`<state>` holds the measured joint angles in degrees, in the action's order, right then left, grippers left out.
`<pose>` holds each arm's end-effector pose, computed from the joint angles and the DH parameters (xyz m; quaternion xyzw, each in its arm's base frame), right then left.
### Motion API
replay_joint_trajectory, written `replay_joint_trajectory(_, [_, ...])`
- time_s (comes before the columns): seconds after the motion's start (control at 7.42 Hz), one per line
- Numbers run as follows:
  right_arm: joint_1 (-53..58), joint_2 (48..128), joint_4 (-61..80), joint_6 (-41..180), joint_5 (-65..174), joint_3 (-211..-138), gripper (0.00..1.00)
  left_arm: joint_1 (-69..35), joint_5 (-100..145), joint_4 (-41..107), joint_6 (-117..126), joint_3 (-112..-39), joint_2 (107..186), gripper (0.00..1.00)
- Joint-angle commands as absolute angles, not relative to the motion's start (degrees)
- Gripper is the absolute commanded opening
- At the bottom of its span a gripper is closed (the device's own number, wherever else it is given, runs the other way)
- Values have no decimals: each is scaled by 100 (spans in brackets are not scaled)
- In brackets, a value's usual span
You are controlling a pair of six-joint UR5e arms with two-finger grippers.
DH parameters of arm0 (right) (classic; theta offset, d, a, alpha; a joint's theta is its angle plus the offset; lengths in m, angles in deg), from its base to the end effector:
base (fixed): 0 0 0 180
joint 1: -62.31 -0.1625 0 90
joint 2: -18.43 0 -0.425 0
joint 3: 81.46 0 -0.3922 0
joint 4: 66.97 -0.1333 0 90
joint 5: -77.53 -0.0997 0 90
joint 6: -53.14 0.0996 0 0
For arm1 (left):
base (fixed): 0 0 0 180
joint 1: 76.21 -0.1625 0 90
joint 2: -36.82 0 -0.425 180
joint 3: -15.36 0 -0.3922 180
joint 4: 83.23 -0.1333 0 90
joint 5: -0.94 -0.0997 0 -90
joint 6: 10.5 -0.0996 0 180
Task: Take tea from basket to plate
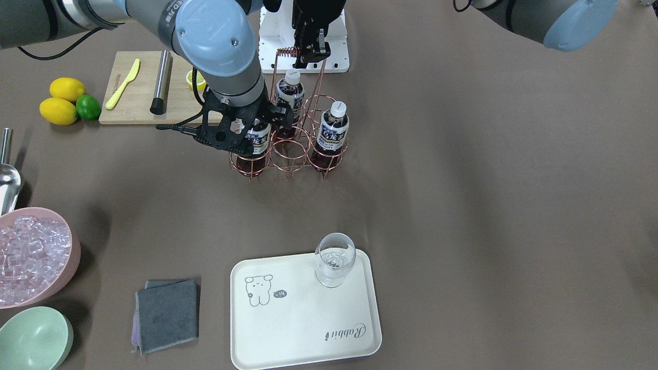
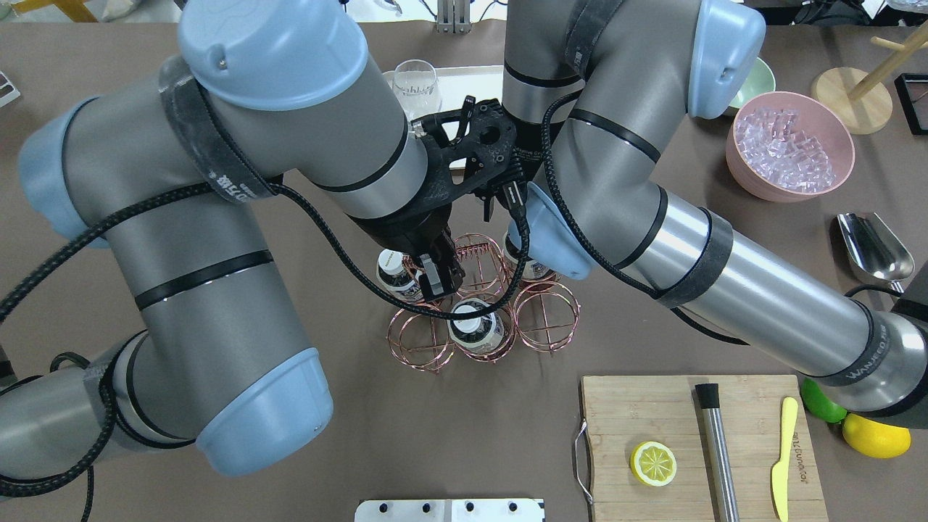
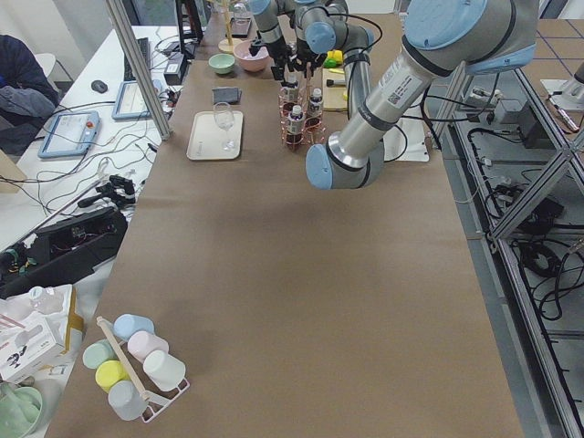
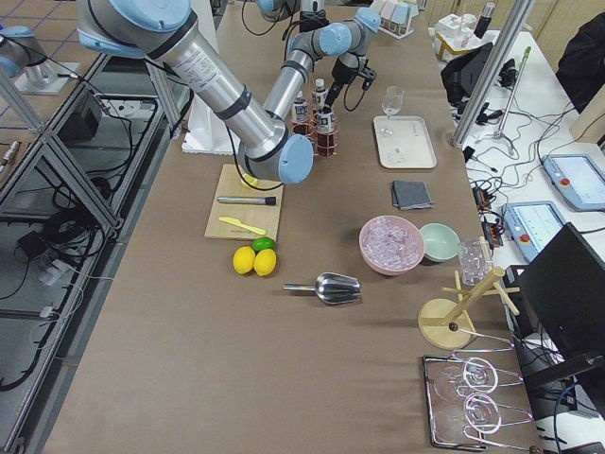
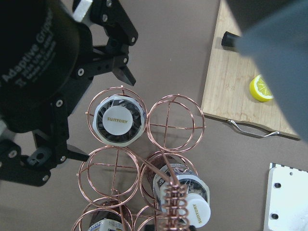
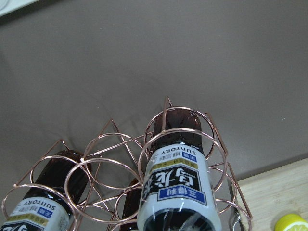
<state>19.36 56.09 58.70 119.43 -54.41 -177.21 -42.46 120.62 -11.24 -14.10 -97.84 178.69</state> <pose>-0.4407 -0.5014 0.1197 -0.1936 -0.3446 0.0845 0.9147 0.4208 -0.3822 0.0093 0.3140 0.4064 0.5297 0.6750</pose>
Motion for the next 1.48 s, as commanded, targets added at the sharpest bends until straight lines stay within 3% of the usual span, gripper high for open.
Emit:
replay_joint_trajectory(0.0, [1942, 5631, 5889, 11950, -5474, -17735, 80, -4246, 12064, -1124, -1410, -9784, 17868, 0])
replay_joint_trajectory(1.21, [1934, 5675, 6064, 12073, -5887, -17770, 73, -4246, 12064, -1124, -1428, -9784, 17850, 0])
replay_joint_trajectory(1.35, [1925, 5675, 6091, 12073, -5879, -17788, 69, -4246, 12073, -1124, -1428, -9784, 17850, 0])
